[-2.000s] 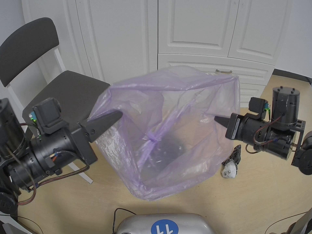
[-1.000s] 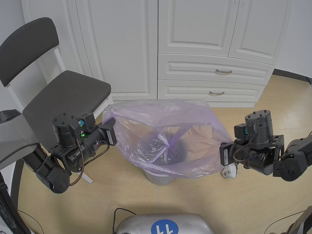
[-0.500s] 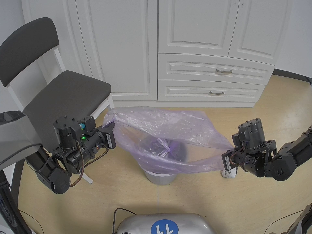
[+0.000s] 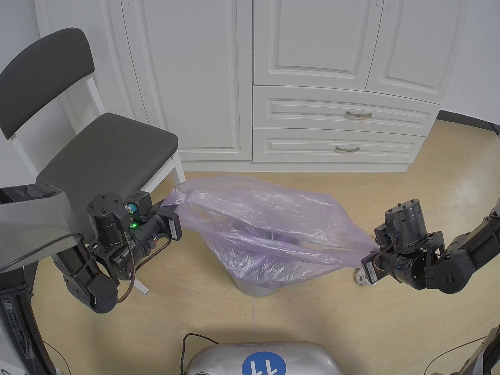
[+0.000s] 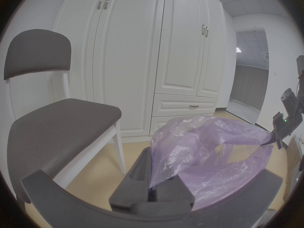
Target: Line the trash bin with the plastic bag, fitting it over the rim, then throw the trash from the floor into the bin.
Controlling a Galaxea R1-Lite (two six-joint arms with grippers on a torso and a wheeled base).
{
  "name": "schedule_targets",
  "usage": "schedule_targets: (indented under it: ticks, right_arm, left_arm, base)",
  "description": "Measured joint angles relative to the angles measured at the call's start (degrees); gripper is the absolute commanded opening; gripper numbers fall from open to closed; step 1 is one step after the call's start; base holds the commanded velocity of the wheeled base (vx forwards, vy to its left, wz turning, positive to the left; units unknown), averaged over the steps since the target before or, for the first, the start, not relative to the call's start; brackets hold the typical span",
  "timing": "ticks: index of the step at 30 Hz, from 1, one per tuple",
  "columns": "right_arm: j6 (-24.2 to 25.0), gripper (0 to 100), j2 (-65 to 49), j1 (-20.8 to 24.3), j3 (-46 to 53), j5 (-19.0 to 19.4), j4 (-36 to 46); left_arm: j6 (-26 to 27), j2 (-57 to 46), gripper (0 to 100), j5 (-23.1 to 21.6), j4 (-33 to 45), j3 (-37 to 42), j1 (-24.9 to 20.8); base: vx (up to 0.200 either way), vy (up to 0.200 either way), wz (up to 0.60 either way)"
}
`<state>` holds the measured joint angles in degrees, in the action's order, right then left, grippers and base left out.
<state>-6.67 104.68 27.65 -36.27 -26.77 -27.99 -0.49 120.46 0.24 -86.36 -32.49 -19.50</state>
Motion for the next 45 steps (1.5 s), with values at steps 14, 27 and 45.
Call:
schedule_targets:
  ticks: [14, 27, 45]
  right_arm:
    - [-6.27, 0, -0.52, -0.04, 4.77, 1.97, -0.01]
    - [-14.73, 0, -4.18, -1.74, 9.18, 23.03, 0.79]
    - [-2.41, 0, 4.8, -1.66, 4.11, 12.59, -13.2]
  left_arm:
    - [0.49, 1.79, 0, -0.09, -0.05, 0.09, 0.55]
    - [0.27, 2.84, 0, 0.29, -0.1, -1.33, 0.55]
    - [-2.33, 8.42, 0, 4.02, -1.39, -8.67, -0.01]
  base:
    - [0.0, 0.0, 0.0]
    - [0.0, 0.0, 0.0]
    - [0.0, 0.0, 0.0]
